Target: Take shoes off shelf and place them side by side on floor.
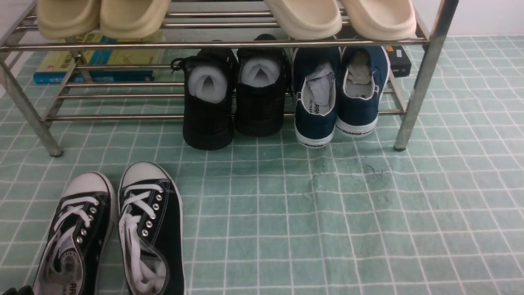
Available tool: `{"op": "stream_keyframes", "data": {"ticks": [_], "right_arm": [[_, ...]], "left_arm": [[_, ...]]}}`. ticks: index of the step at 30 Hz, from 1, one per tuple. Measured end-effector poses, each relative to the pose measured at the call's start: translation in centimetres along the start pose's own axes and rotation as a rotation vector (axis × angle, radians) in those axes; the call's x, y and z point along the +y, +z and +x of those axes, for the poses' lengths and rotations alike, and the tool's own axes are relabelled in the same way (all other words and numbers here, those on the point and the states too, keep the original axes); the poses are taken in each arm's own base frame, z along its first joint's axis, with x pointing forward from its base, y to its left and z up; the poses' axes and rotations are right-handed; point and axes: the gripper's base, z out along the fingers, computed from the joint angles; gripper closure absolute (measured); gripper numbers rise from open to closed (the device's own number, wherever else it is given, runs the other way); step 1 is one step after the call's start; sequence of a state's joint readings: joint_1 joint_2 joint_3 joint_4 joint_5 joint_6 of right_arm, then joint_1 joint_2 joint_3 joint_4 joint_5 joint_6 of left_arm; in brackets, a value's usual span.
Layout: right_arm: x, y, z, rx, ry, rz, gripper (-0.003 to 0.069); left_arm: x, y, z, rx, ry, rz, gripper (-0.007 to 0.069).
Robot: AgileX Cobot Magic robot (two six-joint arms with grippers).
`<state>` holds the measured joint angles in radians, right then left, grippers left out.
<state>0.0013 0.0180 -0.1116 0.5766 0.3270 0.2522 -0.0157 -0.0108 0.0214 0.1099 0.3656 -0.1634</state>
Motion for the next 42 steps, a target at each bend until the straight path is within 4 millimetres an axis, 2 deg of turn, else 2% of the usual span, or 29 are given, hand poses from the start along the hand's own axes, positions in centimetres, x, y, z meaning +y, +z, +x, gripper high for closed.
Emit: {"op": "stream_keyframes", "data": {"ticks": [2, 3, 4, 5, 6, 9, 10, 12, 13, 14, 15, 17, 19, 22, 23, 24, 25, 30, 31, 33, 35, 37, 38, 39, 40, 42], "right_arm": [[1.9, 0.0, -1.9, -0.01, -0.133, 0.0, 0.0547], [2.1, 0.0, -2.1, -0.009, -0.152, 0.004, 0.0564], [3.7, 0.4, -3.6, 0.034, -0.244, 0.026, 0.0626], [4.1, 0.4, -4.0, 0.042, -0.265, 0.027, 0.0633], [5.0, 1.5, -4.9, 0.14, -0.308, 0.072, 0.0664], [5.9, 4.3, -5.8, 0.383, -0.328, 0.171, 0.067], [5.8, 5.3, -5.8, 0.458, -0.326, 0.201, 0.0669], [5.2, 8.5, -5.6, 0.675, -0.338, 0.272, 0.0665], [5.0, 9.4, -5.5, 0.724, -0.337, 0.277, 0.0664], [4.7, 11.3, -5.2, 0.832, -0.337, 0.277, 0.0663], [4.8, 11.3, -5.3, 0.829, -0.342, 0.266, 0.0663], [4.9, 14.3, -4.0, 0.984, -0.322, 0.199, 0.0662], [6.1, 16.4, -2.9, 1.068, -0.322, 0.096, 0.0657], [8.0, 18.5, -1.8, 1.117, -0.348, 0.006, 0.0651], [9.7, 20.0, -1.2, 1.133, -0.383, -0.04, 0.0643], [9.9, 20.2, -1.1, 1.136, -0.385, -0.039, 0.0641], [11.4, 21.6, -0.7, 1.133, -0.427, -0.055, 0.0628], [15.6, 25.4, 0.7, 1.096, -0.566, -0.04, 0.0553], [15.7, 25.7, 1.0, 1.099, -0.571, -0.034, 0.0544], [17.2, 27.7, 2.1, 1.069, -0.632, 0.002, 0.0479], [17.8, 28.7, 2.5, 1.046, -0.668, 0.021, 0.0435], [18.9, 30.6, 3.1, 0.987, -0.713, 0.05, 0.0368], [18.8, 30.9, 3.2, 0.987, -0.717, 0.056, 0.0363], [19.2, 32.1, 3.3, 0.946, -0.733, 0.075, 0.0327], [19.0, 32.3, 3.4, 0.947, -0.738, 0.078, 0.0323], [19.2, 34.0, 3.8, 0.903, -0.752, 0.09, 0.0301]], "left_arm": [[0.0, 0.0, 0.0, 0.0, 0.0, 0.0, 0.0487], [0.0, 0.0, 0.0, 0.0, 0.0, 0.0, 0.0487], [0.0, 0.0, 0.0, 0.0, 0.0, 0.0, 0.0487], [0.0, 0.0, 0.0, 0.0, 0.0, 0.0, 0.0487], [0.0, 0.0, 0.0, 0.0, 0.001, 0.0, 0.0487], [0.0, 0.0, 0.0, 0.0, 0.001, 0.0, 0.0487], [0.0, 0.0, 0.0, 0.0, 0.001, 0.0, 0.0487], [0.0, 0.0, 0.0, 0.0, 0.001, 0.0, 0.0487], [0.0, 0.0, 0.0, 0.0, 0.001, 0.0, 0.0487], [0.0, 0.0, 0.0, 0.0, 0.001, 0.0, 0.0487], [0.0, 0.0, 0.0, 0.0, 0.001, 0.0, 0.0487], [0.0, 0.0, 0.0, 0.0, 0.001, 0.0, 0.0487], [0.0, 0.0, 0.0, 0.0, 0.001, 0.0, 0.0487], [0.0, 0.0, 0.0, 0.0, 0.001, 0.0, 0.0487], [0.0, 0.0, 0.0, 0.0, 0.001, 0.0, 0.0487], [0.0, 0.0, 0.0, 0.0, 0.001, 0.0, 0.0487], [0.0, 0.0, 0.0, 0.0, 0.001, 0.0, 0.0487], [0.0, 0.0, 0.0, 0.0, 0.001, 0.0, 0.0482], [0.0, 0.0, 0.0, 0.0, 0.001, 0.0, 0.0481], [0.0, 0.0, 0.0, 0.0, 0.001, 0.0, 0.0479], [0.0, 0.0, 0.0, 0.0, 0.002, -0.001, 0.0478], [0.0, 0.0, 0.0, 0.001, 0.003, -0.001, 0.0475], [0.0, 0.0, 0.0, 0.001, 0.003, -0.001, 0.0475], [0.0, 0.0, 0.0, 0.001, 0.003, -0.001, 0.0472], [0.0, 0.0, 0.0, 0.001, 0.003, -0.001, 0.0472], [0.0, 0.0, 0.0, 0.001, 0.004, -0.002, 0.0468]]}}
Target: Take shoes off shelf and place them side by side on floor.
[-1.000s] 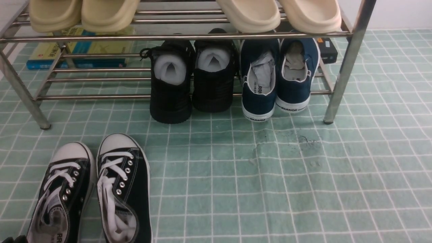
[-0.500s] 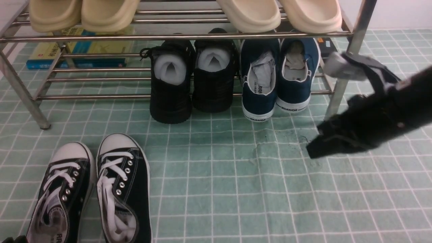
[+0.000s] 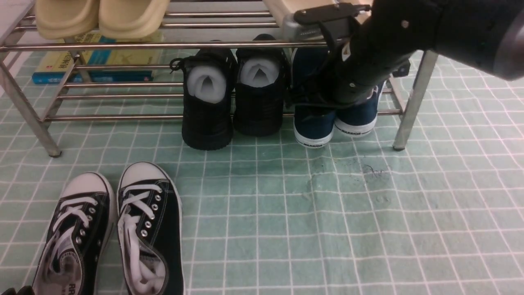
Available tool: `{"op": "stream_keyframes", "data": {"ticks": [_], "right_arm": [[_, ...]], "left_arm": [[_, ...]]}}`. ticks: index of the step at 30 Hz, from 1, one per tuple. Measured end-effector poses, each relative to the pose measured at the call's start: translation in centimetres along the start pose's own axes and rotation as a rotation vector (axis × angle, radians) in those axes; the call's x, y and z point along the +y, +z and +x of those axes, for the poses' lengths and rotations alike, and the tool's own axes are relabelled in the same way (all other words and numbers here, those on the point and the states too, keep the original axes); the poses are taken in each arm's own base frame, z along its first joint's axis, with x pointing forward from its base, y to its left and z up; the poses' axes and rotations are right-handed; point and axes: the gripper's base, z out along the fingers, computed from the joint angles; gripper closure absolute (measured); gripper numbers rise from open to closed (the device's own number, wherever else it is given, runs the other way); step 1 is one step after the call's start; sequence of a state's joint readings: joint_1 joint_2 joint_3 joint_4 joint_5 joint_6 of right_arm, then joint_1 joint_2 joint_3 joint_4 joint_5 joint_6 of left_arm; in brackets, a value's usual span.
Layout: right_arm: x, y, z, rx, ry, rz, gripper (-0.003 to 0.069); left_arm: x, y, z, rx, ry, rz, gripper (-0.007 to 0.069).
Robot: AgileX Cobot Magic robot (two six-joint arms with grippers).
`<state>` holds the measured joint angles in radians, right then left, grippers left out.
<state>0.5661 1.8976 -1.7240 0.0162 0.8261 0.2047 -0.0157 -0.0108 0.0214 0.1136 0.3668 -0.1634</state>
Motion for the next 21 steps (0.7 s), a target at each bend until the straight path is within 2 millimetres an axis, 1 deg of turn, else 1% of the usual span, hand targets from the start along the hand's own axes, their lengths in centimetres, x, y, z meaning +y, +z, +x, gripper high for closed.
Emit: {"op": "stream_keyframes", "data": {"ticks": [1, 2, 5, 7, 8, 13, 15, 17, 18, 19, 21], "right_arm": [[0.0, -0.1, -0.1, -0.004, -0.002, 0.001, 0.03], [0.0, 0.7, -0.4, -0.022, -0.005, 0.007, 0.0297], [-0.1, 2.9, -0.6, -0.044, -0.01, 0.015, 0.0295], [-0.2, 3.6, -0.6, -0.049, -0.017, 0.02, 0.0295], [-0.3, 4.3, -0.5, -0.052, -0.026, 0.027, 0.0295], [-0.8, 6.2, -0.2, -0.055, -0.063, 0.074, 0.0295], [-1.0, 6.6, -0.1, -0.052, -0.067, 0.09, 0.03], [-1.1, 7.1, 0.0, -0.047, -0.065, 0.105, 0.0331], [-1.1, 7.2, 0.1, -0.045, -0.06, 0.105, 0.036], [-1.1, 7.2, 0.1, -0.045, -0.059, 0.104, 0.039], [-0.9, 7.2, 0.1, -0.044, -0.059, 0.102, 0.0478]], "left_arm": [[0.0, 0.0, 0.0, 0.0, 0.0, 0.0, 0.0468], [0.0, 0.0, 0.0, 0.0, 0.0, 0.0, 0.0467], [0.0, 0.0, 0.0, 0.0, 0.0, 0.0, 0.0466], [0.0, 0.0, 0.0, 0.0, 0.0, 0.0, 0.0464], [0.0, 0.0, 0.0, 0.0, 0.0, 0.0, 0.0463], [0.0, 0.0, 0.0, 0.0, 0.0, 0.0, 0.0456], [0.0, 0.0, 0.0, 0.0, 0.0, 0.0, 0.0454], [0.0, 0.0, 0.0, 0.0, 0.0, 0.0, 0.0453], [0.0, 0.0, 0.0, 0.0, 0.0, 0.0, 0.0452], [0.0, 0.0, 0.0, 0.0, 0.0, 0.0, 0.0452], [0.0, 0.0, 0.0, 0.0, 0.0, 0.0, 0.0452]]}}
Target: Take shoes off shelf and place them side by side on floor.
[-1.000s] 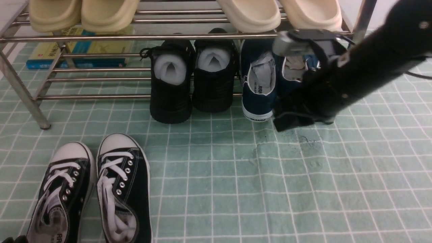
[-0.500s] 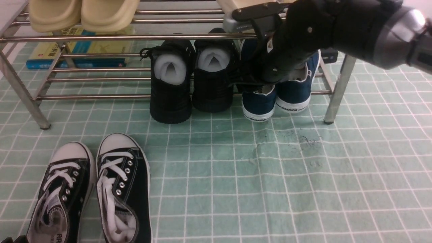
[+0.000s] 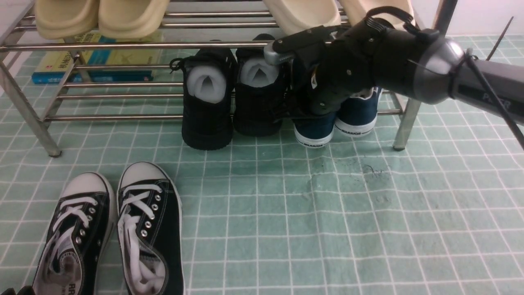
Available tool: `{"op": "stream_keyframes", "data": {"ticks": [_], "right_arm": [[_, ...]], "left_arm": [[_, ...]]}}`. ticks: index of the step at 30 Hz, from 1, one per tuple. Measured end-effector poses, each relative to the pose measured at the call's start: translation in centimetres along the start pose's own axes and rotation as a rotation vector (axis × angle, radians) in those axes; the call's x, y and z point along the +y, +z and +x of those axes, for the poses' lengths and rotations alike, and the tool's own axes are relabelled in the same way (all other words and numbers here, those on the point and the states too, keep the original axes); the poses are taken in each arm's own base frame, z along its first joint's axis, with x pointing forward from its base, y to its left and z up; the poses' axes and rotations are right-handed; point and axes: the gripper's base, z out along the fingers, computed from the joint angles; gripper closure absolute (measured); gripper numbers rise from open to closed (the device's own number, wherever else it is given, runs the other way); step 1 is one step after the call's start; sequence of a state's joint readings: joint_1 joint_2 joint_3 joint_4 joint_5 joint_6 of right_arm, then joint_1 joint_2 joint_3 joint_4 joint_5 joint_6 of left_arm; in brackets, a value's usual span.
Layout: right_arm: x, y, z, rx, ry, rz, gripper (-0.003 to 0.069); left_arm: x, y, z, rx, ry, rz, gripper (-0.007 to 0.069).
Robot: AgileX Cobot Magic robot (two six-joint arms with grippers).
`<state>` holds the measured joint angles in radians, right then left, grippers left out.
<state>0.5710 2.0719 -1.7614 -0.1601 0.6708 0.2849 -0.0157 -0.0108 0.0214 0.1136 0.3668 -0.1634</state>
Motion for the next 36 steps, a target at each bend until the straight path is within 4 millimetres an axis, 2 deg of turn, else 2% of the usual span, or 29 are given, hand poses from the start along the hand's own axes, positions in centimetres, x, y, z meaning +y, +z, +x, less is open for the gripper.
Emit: {"op": "stream_keyframes", "data": {"ticks": [2, 3, 6, 11, 12, 14, 18, 25, 33, 36], "right_arm": [[0.0, -0.1, 0.1, 0.012, 0.009, -0.001, 0.0591], [0.0, -0.4, 0.1, 0.021, 0.018, -0.006, 0.0621], [0.0, -1.6, 0.1, 0.064, 0.044, -0.011, 0.0624], [0.3, -7.7, -0.2, 0.161, 0.128, -0.081, 0.0624], [0.4, -7.9, -0.2, 0.163, 0.132, -0.088, 0.0624], [0.5, -10.5, -0.1, 0.196, 0.149, -0.114, 0.0624], [0.2, -13.6, 0.6, 0.276, 0.142, -0.113, 0.0624], [0.5, -15.4, 1.1, 0.293, 0.104, -0.134, 0.0624], [3.8, -16.6, 3.2, 0.33, -0.004, -0.164, 0.0624], [5.8, -17.1, 4.6, 0.361, -0.052, -0.19, 0.0624]], "left_arm": [[0.0, 0.0, 0.0, 0.0, 0.0, 0.0, 0.0451], [0.0, 0.0, 0.0, 0.0, 0.0, 0.0, 0.0449], [0.0, 0.0, 0.0, 0.0, 0.0, 0.0, 0.0447], [0.0, 0.0, 0.0, 0.0, 0.0, 0.0, 0.0445], [0.0, 0.0, 0.0, 0.0, 0.0, 0.0, 0.0445], [0.0, 0.0, 0.0, 0.0, 0.0, 0.0, 0.0441], [0.0, 0.0, 0.0, 0.0, 0.0, 0.0, 0.0435], [0.0, 0.0, 0.0, 0.0, 0.0, 0.0, 0.0433], [0.0, 0.0, 0.0, 0.0, 0.001, 0.0, 0.0428], [0.0, 0.0, 0.0, 0.0, 0.001, 0.0, 0.0426]]}}
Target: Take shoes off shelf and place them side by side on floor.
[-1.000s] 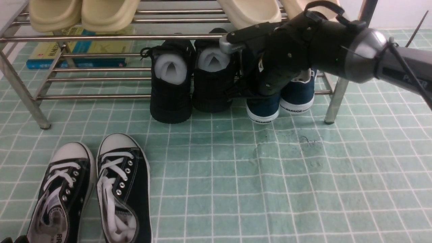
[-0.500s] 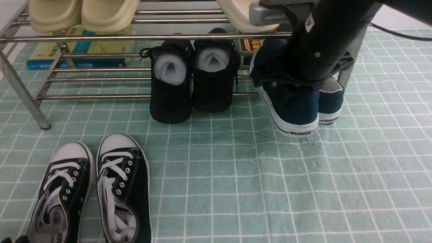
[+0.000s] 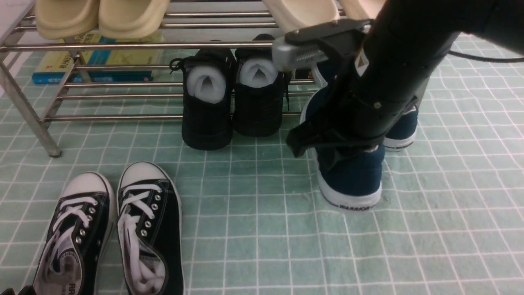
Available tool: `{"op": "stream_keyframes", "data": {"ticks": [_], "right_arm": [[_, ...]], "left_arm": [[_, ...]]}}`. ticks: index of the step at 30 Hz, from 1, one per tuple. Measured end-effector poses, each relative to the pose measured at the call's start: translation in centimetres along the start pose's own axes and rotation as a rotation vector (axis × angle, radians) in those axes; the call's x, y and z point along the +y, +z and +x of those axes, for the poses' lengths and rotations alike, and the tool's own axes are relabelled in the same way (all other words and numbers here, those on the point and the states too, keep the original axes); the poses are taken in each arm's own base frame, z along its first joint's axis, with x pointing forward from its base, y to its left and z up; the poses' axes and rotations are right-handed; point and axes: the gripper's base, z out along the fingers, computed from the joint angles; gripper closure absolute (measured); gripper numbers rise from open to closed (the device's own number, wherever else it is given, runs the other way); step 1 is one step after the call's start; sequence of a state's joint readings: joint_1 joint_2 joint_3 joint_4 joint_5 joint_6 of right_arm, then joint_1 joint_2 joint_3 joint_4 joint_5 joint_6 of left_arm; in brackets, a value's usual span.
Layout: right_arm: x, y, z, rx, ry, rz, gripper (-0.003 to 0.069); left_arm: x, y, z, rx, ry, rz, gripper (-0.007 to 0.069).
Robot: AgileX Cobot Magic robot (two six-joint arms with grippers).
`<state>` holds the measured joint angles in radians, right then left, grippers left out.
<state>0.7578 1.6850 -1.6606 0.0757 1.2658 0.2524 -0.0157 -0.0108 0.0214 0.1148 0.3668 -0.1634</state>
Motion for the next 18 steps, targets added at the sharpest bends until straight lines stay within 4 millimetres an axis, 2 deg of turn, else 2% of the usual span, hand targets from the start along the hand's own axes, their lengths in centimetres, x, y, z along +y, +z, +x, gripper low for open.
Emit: {"op": "stream_keyframes", "data": {"ticks": [7, 11, 15, 18], "right_arm": [[3.4, -0.2, 2.0, 0.022, -0.059, -0.034, 0.0624], [5.1, 1.1, 3.6, 0.076, -0.059, -0.04, 0.0623], [5.5, 2.3, 4.8, 0.128, -0.045, -0.029, 0.0623], [5.1, 3.6, 5.6, 0.164, -0.019, 0.001, 0.0622]], "left_arm": [[0.0, 0.0, 0.0, 0.0, 0.0, 0.0, 0.0419], [0.0, 0.0, 0.0, 0.0, 0.0, 0.0, 0.0413], [0.0, 0.0, 0.0, 0.0, 0.0, 0.0, 0.0412], [0.0, 0.0, 0.0, 0.0, 0.0, 0.0, 0.0409]]}}
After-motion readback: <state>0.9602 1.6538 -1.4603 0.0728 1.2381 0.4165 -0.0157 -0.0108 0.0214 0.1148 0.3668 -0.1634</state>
